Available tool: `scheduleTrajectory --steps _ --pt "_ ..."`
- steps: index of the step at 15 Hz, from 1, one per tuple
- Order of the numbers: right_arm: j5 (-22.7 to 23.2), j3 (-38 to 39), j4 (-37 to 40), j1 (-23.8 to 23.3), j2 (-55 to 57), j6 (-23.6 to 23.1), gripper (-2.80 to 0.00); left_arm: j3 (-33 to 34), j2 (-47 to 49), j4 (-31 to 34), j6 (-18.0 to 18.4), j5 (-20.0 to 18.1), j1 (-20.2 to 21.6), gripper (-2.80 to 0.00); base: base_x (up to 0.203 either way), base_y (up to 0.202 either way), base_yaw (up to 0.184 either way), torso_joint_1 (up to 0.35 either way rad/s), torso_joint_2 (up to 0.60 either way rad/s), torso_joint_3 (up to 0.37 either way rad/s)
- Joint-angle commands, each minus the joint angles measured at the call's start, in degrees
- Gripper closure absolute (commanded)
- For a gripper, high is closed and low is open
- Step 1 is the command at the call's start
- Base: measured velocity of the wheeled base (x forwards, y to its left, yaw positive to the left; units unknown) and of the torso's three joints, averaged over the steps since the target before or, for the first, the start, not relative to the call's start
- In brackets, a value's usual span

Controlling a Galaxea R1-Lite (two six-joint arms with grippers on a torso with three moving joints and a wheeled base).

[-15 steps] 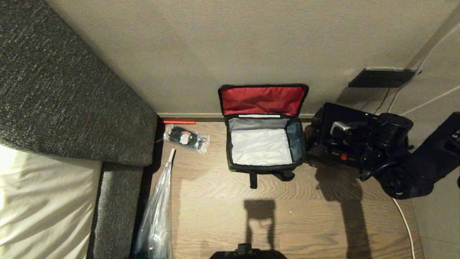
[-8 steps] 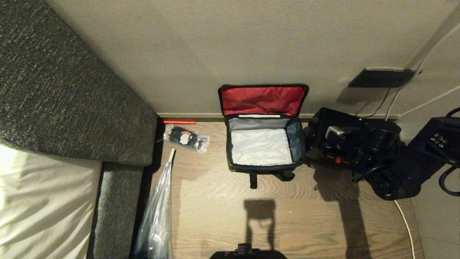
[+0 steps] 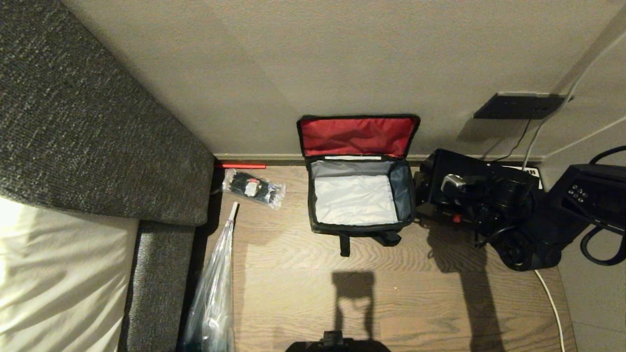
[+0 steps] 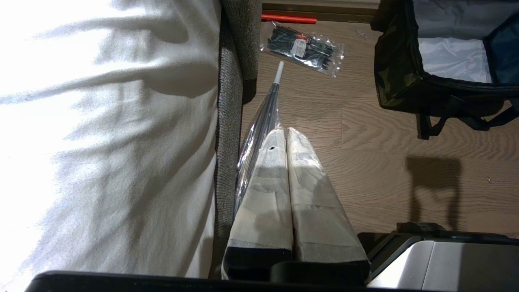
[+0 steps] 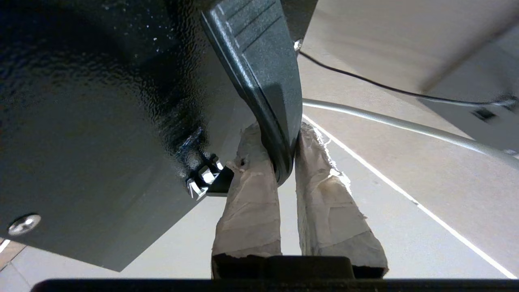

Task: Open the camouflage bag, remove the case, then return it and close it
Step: Release the handle

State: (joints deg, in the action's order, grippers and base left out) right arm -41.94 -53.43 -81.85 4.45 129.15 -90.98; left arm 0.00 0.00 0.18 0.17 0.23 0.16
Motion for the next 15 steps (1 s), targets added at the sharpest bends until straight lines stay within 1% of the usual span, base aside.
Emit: scheduleTrajectory --steps 1,7,15 --pt "-0.25 -0.40 -0.06 -0.06 1.59 -0.43 0.00 0.00 0.00 -0.01 0.01 0.03 0.02 0.00 0.000 0.000 0.000 0.000 0.00 0.000" --pt "-0.25 -1.30 0.30 0.11 2.77 0.44 0.00 0.00 0.00 -0.01 0.01 0.03 0.02 0.00 0.000 0.000 0.000 0.000 0.00 0.000" --pt "-0.42 1.36 2.38 0.96 1.97 1.86 0.00 0.00 0.00 -0.01 0.01 0.03 0.02 0.00 0.000 0.000 0.000 0.000 0.00 0.000"
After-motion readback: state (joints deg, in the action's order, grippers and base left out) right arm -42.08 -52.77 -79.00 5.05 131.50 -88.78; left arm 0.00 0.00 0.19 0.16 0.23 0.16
